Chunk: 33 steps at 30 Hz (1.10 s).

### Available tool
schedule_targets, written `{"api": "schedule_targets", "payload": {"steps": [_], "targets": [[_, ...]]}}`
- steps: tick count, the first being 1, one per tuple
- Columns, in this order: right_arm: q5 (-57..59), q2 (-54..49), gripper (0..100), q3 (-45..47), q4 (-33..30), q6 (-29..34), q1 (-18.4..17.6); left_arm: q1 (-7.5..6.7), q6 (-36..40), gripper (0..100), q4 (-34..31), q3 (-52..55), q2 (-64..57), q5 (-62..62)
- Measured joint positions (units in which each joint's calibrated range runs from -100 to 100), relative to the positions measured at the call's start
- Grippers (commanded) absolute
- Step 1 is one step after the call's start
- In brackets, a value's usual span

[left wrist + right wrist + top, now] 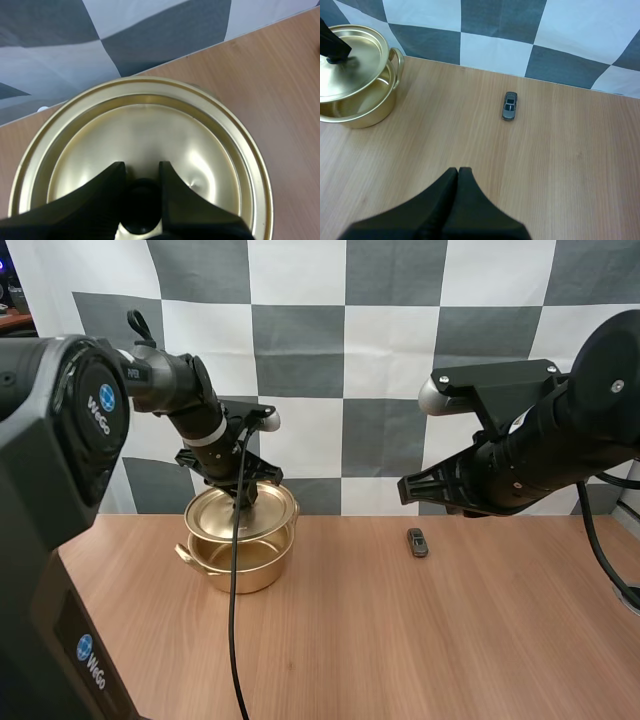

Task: Open the pot, put the car inside, and close it

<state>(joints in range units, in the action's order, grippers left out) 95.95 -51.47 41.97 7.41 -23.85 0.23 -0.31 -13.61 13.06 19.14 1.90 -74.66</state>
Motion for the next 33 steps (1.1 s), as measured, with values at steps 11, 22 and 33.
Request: {"api": "schedule_targets", "payload": {"steps": [11, 22, 33], "targets": [[-2.9, 0.0, 0, 0.0, 0.0, 0.0, 0.0, 0.0, 0.8, 0, 0.0, -9.2, -5.7, -14.9], [-18.4, 2.0, 0, 0.0, -4.4, 0.0, 0.0, 0.0, 2.0, 0, 1.8, -13.7, -21.4, -25.3], [-33.0, 20.4, 0, 0.0, -11.0, 0.2, 0.0, 0.0, 2.0, 0, 8.2, -13.7, -41.4, -25.3]]}}
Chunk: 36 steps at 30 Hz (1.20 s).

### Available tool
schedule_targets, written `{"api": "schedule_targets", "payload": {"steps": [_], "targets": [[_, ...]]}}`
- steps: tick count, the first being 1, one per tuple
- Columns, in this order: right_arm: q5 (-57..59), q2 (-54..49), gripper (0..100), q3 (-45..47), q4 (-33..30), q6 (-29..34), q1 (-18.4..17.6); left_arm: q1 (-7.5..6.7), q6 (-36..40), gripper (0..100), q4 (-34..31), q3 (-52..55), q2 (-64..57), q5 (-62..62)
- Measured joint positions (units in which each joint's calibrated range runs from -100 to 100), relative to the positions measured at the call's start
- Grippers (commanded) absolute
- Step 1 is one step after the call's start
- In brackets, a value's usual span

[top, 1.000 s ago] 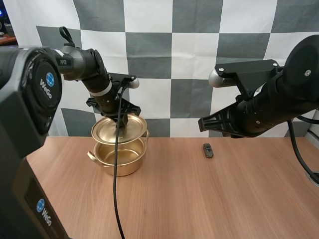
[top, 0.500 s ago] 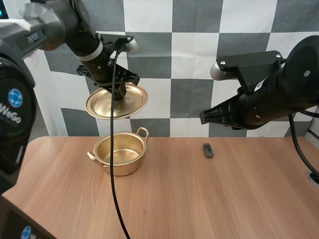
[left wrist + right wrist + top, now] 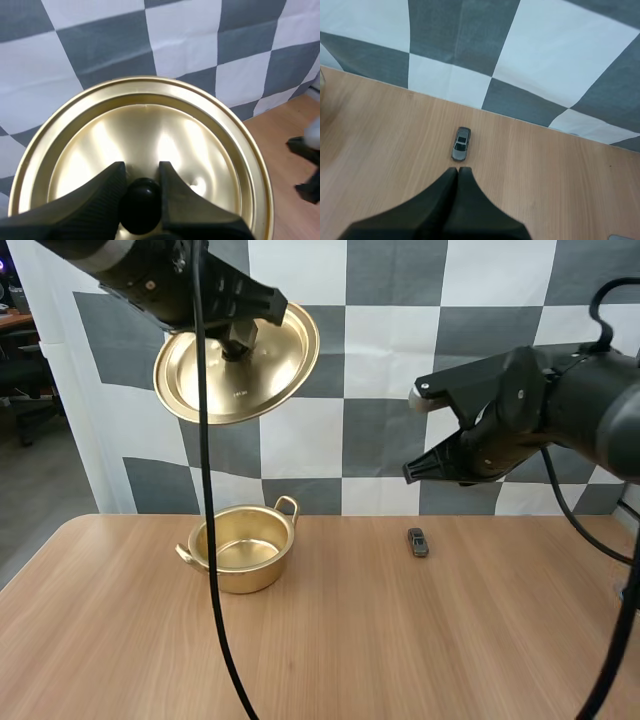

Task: Open the pot, put the car inside, and close it

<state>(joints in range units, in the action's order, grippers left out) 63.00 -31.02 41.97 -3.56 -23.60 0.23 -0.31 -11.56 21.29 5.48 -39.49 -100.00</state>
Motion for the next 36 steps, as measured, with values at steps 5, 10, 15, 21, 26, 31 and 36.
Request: {"api": "schedule_targets", "payload": {"steps": [5, 10, 15, 21, 26, 31, 36], "targets": [[-4.0, 9.9, 0, 0.0, 0.0, 0.0, 0.0, 0.0, 0.0, 0, 0.7, 0.0, -7.3, 0.0], [-10.1, 19.6, 0, 0.0, 0.0, 0.0, 0.0, 0.0, 0.7, 0, -0.2, 0.0, -11.1, 0.0], [-16.0, 27.5, 0, 0.0, -0.1, 0.0, 0.0, 0.0, 0.7, 0, -2.2, 0.0, -11.9, 0.0], [-22.0, 29.2, 0, -0.6, -1.3, -0.3, 0.0, 0.0, 0.8, 0, -3.0, 0.0, -12.0, 0.0], [-18.9, 29.1, 41, -4.2, -3.9, 0.2, 0.0, 0.0, 0.8, 0, -3.0, 0.0, -12.0, 0.0], [-10.9, 29.1, 100, -6.8, -6.4, 0.1, 0.0, 0.0, 0.8, 0, -2.9, 0.0, -12.0, 0.0], [-14.5, 29.1, 100, -6.8, -6.4, 0.1, 0.0, 0.0, 0.8, 0, -2.8, 0.0, -12.0, 0.0]]}}
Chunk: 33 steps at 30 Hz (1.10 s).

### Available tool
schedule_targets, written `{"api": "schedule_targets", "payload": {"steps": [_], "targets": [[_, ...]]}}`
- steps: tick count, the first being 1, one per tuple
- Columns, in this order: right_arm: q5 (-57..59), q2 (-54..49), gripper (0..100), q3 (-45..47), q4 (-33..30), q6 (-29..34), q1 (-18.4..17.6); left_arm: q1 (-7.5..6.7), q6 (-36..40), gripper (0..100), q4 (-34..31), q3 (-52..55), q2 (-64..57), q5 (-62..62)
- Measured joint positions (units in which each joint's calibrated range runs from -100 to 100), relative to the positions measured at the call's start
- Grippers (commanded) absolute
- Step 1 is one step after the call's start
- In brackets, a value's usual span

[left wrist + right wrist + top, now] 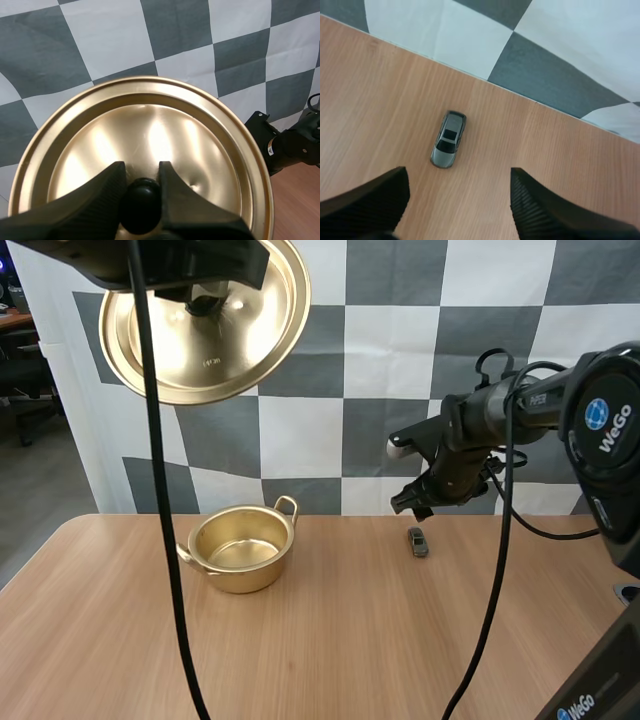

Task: Open the pot, put the car inside, and close it

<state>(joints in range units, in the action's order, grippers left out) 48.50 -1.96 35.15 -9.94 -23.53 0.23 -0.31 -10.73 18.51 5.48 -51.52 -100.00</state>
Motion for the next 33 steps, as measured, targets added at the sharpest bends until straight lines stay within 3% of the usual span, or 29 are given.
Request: {"api": "schedule_targets", "payload": {"steps": [11, 18, 33], "targets": [[-1.0, 0.1, 100, 0.0, 0.2, -0.3, 0.0, 0.0, 0.0, 0, 0.0, 0.0, 0.0, 0.0], [-9.2, 1.4, 100, -0.2, 0.2, -0.3, 0.0, 0.0, 0.0, 0, 0.0, 0.0, 0.0, 0.0], [-10.9, 15.1, 100, -1.3, 0.3, -0.3, 0.0, 0.0, 0.0, 0, -0.5, 0.0, 0.0, 0.0]]}}
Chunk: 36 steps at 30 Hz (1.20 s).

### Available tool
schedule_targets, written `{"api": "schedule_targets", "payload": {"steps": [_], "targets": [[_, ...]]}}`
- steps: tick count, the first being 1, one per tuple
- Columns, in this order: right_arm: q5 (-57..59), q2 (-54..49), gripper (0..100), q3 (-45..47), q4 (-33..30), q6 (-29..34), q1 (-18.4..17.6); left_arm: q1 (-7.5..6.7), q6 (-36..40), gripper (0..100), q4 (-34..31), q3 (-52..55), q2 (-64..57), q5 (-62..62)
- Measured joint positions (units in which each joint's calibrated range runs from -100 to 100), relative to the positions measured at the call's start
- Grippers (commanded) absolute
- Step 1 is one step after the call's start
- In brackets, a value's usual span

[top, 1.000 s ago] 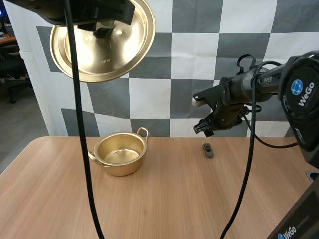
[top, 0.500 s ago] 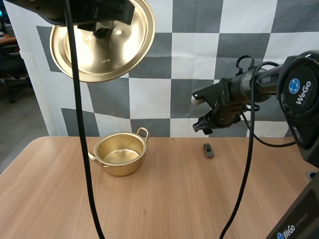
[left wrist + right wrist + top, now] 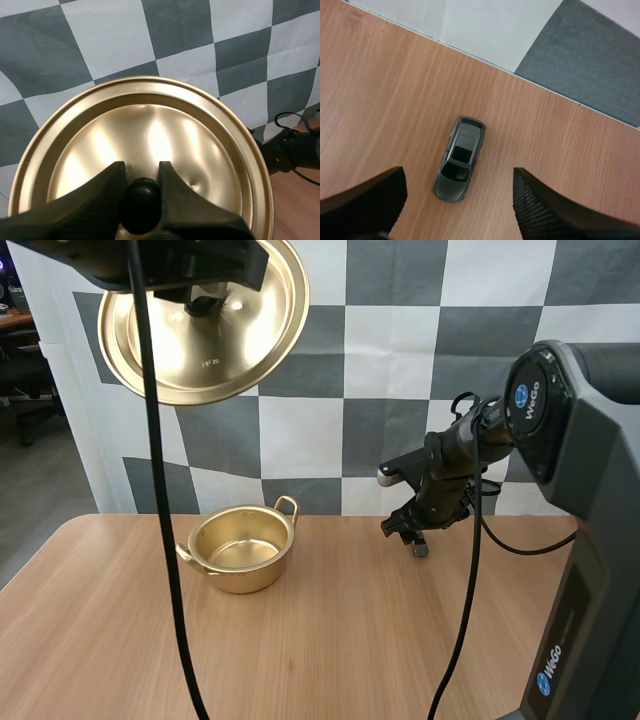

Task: Open the pot, put the car inside, and close it

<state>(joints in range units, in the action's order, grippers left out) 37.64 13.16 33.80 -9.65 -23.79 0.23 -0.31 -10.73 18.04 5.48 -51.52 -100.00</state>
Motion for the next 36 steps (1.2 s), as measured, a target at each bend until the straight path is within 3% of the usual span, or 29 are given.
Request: {"api": "schedule_targets", "payload": {"steps": [13, 32, 34, 36], "targets": [[3.0, 5.9, 100, -7.7, 2.0, 0.0, 0.0, 0.0, 0.0, 0, -0.9, 0.0, 0.0, 0.0], [2.0, 11.5, 100, -9.4, 3.3, -0.1, 0.0, 0.0, 0.0, 0, -1.1, 0.0, 0.0, 0.0], [1.8, 11.5, 67, -9.4, 4.2, -0.1, 0.0, 0.0, 0.0, 0, -1.1, 0.0, 0.0, 0.0], [1.8, 11.5, 16, -9.4, 5.1, -0.1, 0.0, 0.0, 0.0, 0, -1.1, 0.0, 0.0, 0.0]]}}
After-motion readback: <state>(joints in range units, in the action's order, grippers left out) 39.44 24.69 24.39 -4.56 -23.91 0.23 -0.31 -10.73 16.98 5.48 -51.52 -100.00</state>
